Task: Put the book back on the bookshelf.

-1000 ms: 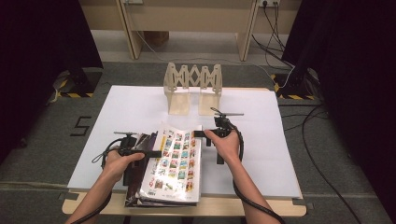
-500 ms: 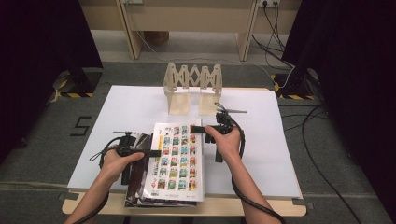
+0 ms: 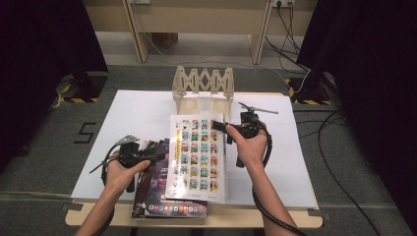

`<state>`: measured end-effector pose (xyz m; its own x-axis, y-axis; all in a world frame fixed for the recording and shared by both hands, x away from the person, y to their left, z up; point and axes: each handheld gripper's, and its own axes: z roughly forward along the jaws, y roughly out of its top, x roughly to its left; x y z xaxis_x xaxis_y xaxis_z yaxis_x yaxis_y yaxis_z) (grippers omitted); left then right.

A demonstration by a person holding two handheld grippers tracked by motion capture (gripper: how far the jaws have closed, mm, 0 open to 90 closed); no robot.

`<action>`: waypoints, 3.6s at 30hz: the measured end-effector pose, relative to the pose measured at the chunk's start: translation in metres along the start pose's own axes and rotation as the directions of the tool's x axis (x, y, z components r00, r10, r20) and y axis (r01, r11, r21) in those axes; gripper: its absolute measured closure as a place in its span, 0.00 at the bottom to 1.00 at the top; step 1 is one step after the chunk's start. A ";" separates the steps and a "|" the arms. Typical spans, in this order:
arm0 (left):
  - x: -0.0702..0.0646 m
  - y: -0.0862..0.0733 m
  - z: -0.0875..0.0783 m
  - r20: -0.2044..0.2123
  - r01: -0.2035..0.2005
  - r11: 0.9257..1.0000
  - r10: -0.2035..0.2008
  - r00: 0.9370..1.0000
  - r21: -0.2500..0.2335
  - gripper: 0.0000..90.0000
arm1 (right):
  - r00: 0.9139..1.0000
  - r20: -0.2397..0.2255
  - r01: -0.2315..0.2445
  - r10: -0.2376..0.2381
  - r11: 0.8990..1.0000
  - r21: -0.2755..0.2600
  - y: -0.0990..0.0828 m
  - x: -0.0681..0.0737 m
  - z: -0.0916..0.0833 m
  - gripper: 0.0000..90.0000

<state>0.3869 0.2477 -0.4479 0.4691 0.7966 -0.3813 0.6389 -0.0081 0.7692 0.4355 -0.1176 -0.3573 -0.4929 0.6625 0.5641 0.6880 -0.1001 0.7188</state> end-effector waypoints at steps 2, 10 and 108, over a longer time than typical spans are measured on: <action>0.003 -0.002 -0.003 -0.015 0.001 1.000 -0.001 1.000 -0.021 0.40 | 1.000 0.010 0.011 -0.011 1.000 -0.028 0.002 0.002 -0.006 0.82; 0.013 -0.011 -0.012 -0.057 0.037 0.995 -0.042 0.997 -0.098 0.37 | 0.995 0.072 0.083 -0.075 0.990 -0.117 0.012 0.013 -0.020 0.82; 0.009 -0.019 -0.012 -0.033 0.032 0.997 -0.035 0.999 -0.077 0.37 | 0.941 0.321 0.230 -0.105 0.896 -0.379 0.109 0.019 0.009 0.82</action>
<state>0.3718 0.2629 -0.4595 0.4264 0.8156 -0.3911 0.6052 0.0641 0.7935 0.5057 -0.1096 -0.2715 -0.3655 0.8723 0.3246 0.3014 -0.2191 0.9280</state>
